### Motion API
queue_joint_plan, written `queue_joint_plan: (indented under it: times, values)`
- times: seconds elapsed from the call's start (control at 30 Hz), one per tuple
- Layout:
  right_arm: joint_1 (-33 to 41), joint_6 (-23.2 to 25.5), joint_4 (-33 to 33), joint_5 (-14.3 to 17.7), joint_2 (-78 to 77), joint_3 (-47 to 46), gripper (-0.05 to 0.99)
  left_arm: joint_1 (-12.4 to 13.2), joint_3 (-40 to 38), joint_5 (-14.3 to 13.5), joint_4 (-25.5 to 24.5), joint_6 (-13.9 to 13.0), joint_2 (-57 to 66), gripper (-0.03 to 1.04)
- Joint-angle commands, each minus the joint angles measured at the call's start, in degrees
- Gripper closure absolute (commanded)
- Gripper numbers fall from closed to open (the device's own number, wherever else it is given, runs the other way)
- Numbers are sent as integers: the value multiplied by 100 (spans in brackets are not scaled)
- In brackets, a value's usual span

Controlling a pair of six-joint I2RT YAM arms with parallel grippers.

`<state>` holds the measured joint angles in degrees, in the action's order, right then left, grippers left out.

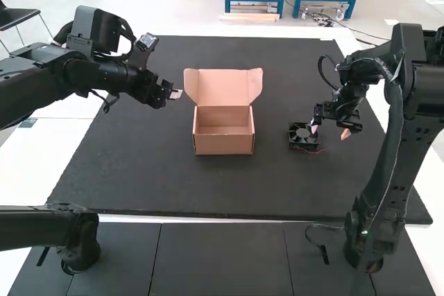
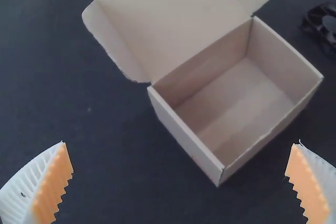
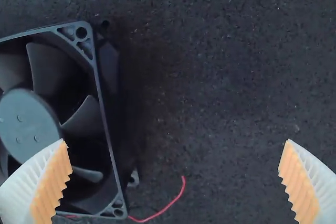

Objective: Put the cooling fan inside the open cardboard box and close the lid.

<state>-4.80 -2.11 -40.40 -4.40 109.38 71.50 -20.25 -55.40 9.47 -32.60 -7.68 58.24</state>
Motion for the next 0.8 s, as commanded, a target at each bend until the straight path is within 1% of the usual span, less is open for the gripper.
queue_joint_plan:
  times: [0.0,0.1,0.33,0.53,0.77]
  values:
    - [-30,70,-3,247,66,188,3,48,-288,98,34,39,3,5]
    - [-21,62,-3,449,127,224,3,48,-340,98,26,48,3,5]
    - [40,44,-20,555,303,364,3,48,-358,151,87,135,3,5]
    - [216,9,-82,555,417,452,3,48,-358,195,140,232,12,5]
    - [348,18,-258,563,531,531,3,48,-358,213,157,250,21,5]
